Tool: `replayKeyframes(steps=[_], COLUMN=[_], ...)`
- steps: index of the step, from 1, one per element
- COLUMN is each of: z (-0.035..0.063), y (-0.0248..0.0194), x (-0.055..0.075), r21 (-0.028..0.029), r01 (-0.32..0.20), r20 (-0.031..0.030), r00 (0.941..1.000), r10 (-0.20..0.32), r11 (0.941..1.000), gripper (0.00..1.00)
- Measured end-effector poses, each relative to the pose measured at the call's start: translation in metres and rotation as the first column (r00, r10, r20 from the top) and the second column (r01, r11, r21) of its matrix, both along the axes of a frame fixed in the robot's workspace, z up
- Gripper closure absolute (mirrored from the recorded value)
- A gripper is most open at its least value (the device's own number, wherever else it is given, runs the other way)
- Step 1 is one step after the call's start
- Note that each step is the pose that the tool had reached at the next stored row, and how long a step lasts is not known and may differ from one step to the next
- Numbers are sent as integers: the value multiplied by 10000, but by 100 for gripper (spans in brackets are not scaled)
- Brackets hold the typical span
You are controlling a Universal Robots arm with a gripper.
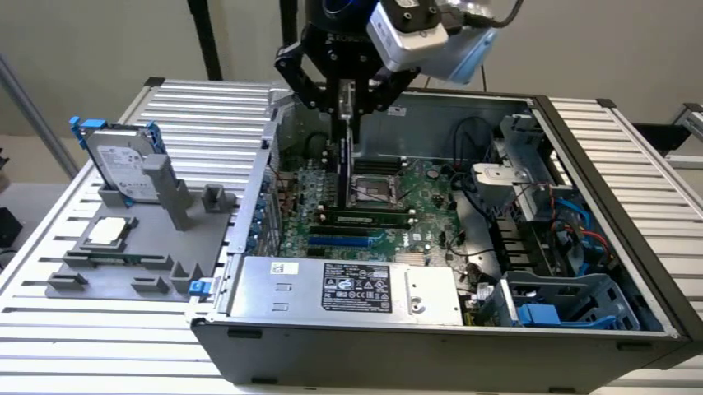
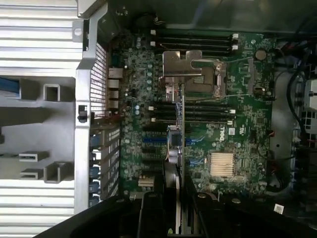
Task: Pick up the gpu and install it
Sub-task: 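Pick up the gpu and move the gpu toward the slot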
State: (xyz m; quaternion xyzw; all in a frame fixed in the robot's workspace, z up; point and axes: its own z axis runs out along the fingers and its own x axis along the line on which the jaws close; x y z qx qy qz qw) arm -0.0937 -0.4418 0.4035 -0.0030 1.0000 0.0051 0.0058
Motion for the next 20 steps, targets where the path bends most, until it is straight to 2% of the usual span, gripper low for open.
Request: replayKeyframes(steps=[4,7,9,20], z=[-73,-128,-143,-142], y=[5,11,12,12], x=[185,269,273,274], r21=[-35,-37,-57,-59], r01=[-1,-2,0,-1], r20=[-1,0,-1,-15], r00=[10000,10000,10000,10000], r10=[1,2,0,1], r11=[10000,10000,10000,10000], gripper=[100,100,100,100])
